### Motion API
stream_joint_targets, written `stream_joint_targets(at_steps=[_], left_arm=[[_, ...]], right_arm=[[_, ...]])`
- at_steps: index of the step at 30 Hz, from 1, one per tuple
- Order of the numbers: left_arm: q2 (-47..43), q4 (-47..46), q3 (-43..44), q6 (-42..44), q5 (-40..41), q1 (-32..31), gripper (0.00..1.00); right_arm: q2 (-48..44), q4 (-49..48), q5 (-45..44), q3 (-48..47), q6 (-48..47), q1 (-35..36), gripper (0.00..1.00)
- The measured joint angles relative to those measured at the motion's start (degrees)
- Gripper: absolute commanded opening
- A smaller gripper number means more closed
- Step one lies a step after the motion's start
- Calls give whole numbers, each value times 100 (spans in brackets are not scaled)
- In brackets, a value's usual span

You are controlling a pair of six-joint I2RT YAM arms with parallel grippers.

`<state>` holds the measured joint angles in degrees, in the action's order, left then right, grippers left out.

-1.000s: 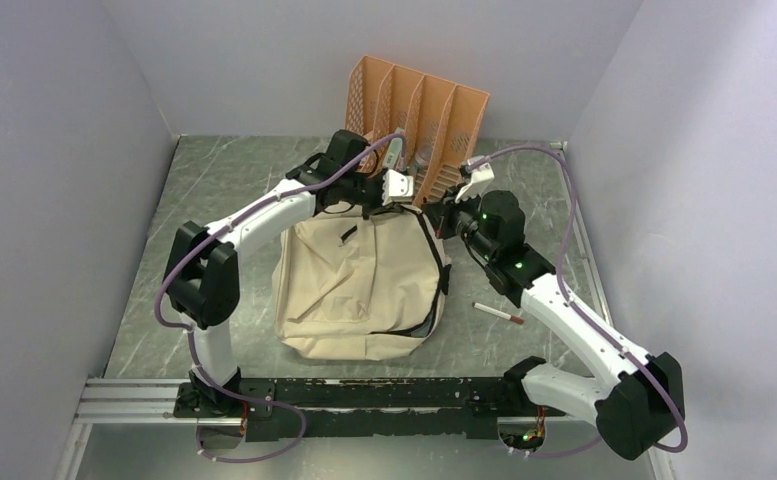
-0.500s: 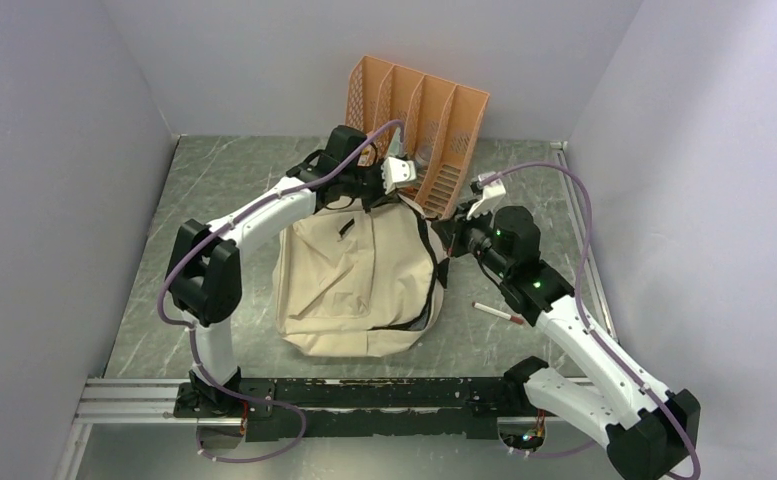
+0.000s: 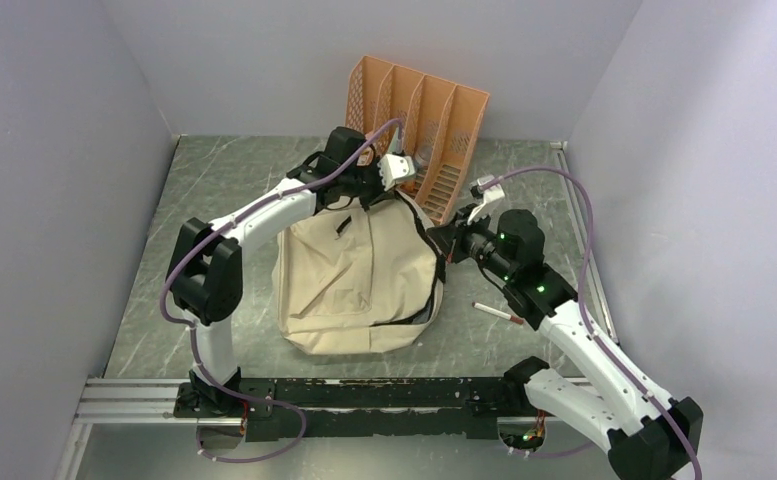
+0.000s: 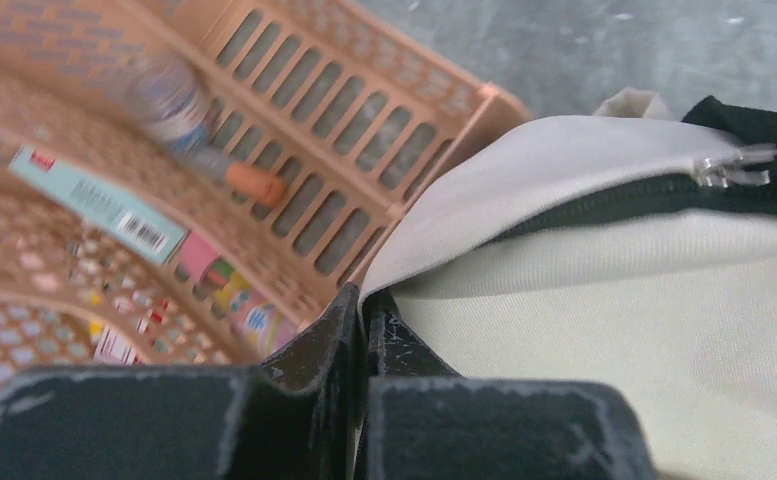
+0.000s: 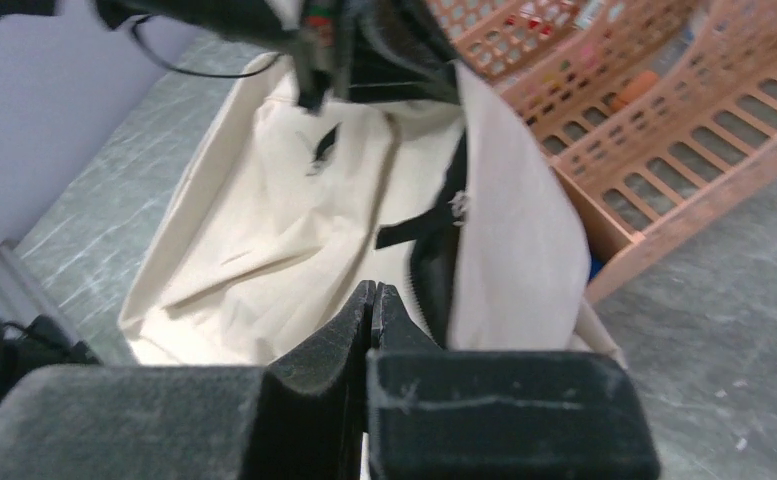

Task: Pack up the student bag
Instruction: Zip the student bag at the center of the board.

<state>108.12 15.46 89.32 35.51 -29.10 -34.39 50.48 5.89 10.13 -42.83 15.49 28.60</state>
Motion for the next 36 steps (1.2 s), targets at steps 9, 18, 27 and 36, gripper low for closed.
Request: stream_joint_targets(at_steps=[9, 18, 27, 36], left_arm=[[457, -37, 256, -577, 962, 286, 5], [173, -459, -205, -518, 769, 304, 5], [-682, -1019, -1043, -352, 546, 293, 5], [-1021, -1698, -1696, -313, 485, 267, 5]], right_arm=[[-476, 157, 874, -85, -184, 2, 0], [-479, 404, 15, 22, 133, 0, 26], [616, 767, -487, -820, 807, 2, 34], [1600, 1349, -278, -1884, 1429, -9, 47]])
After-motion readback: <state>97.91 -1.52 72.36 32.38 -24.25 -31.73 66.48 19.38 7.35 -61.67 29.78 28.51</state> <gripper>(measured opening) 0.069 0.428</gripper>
